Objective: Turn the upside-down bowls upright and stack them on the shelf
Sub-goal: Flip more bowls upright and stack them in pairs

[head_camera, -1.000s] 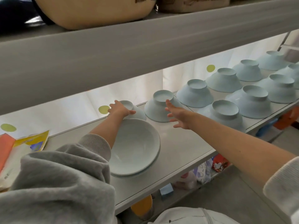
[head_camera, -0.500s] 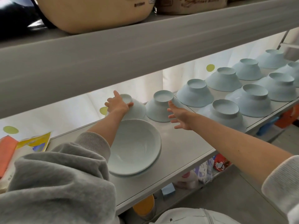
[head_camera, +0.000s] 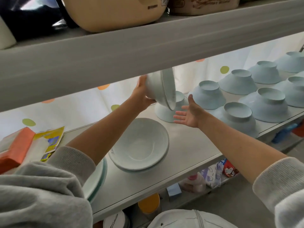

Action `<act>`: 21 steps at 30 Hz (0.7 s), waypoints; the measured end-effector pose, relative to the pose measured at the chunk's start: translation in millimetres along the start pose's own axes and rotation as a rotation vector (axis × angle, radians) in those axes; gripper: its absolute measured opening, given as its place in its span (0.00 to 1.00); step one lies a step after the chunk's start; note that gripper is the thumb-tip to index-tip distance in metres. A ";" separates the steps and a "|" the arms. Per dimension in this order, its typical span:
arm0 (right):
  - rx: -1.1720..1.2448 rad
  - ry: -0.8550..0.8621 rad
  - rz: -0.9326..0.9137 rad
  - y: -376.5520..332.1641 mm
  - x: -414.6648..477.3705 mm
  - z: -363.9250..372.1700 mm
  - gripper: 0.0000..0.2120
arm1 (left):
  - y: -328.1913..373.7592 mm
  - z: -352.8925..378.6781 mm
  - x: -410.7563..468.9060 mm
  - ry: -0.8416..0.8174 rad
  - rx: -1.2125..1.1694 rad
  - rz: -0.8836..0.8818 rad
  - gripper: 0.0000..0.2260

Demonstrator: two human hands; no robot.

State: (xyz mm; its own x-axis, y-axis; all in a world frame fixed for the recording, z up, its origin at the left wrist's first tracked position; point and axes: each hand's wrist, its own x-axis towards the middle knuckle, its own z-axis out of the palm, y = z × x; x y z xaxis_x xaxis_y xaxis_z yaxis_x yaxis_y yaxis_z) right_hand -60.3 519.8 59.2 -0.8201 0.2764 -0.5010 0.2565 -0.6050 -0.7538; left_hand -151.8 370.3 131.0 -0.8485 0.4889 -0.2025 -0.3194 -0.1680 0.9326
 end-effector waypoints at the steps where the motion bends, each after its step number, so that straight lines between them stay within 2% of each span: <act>1: 0.070 -0.048 -0.020 -0.4 -1.9 -0.6 0.37 | -6.4 5.0 -4.7 -0.031 -0.079 -0.074 0.25; 3: 0.194 -0.134 -0.085 0.9 -7.4 -2.7 0.27 | -19.1 15.2 -16.8 -0.146 -0.130 -0.184 0.28; 4: 0.235 -0.123 -0.120 2.9 -9.2 -6.0 0.21 | -23.3 17.3 -20.1 -0.159 -0.107 -0.225 0.29; 5: 0.253 -0.095 -0.144 5.0 -12.3 -10.5 0.18 | -25.3 17.3 -23.0 -0.184 -0.216 -0.351 0.30; 7: 0.227 -0.035 -0.167 8.8 -16.1 -21.1 0.20 | -35.4 13.5 -17.7 -0.125 -0.209 -0.332 0.38; 8: 0.209 -0.005 -0.165 10.7 -19.4 -26.0 0.20 | -41.5 13.2 -15.6 -0.149 -0.162 -0.329 0.35; 9: 0.189 0.014 -0.155 11.1 -21.4 -29.0 0.18 | -45.1 13.5 -17.0 -0.169 -0.015 -0.284 0.29; 11: 0.137 0.080 -0.166 8.2 -32.5 -38.2 0.11 | -44.4 18.5 -21.9 -0.194 0.165 -0.313 0.22; 12: 0.109 0.128 -0.182 5.0 -37.0 -42.9 0.11 | -42.9 16.5 -20.5 -0.158 0.253 -0.287 0.18; 14: 0.011 0.240 -0.218 -1.9 -47.1 -58.9 0.16 | -43.7 10.3 -18.4 -0.117 0.338 -0.210 0.13; 17: -0.215 0.394 -0.190 -2.2 -63.2 -82.9 0.21 | -44.0 5.0 -23.5 -0.162 0.387 -0.222 0.21; 19: -0.362 0.465 -0.142 5.5 -72.7 -89.7 0.21 | -49.0 9.0 -26.7 -0.217 0.479 -0.257 0.27; 21: -0.435 0.507 -0.100 16.3 -79.8 -89.4 0.21 | -57.9 14.0 -29.8 -0.244 0.598 -0.260 0.29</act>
State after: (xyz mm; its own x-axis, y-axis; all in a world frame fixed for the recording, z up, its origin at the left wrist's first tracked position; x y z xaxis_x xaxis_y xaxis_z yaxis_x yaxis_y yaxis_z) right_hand 55.0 554.7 48.9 -0.5360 0.6962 -0.4776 0.4616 -0.2320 -0.8562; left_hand -102.1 377.4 87.3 -0.6344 0.6396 -0.4340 -0.1529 0.4466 0.8816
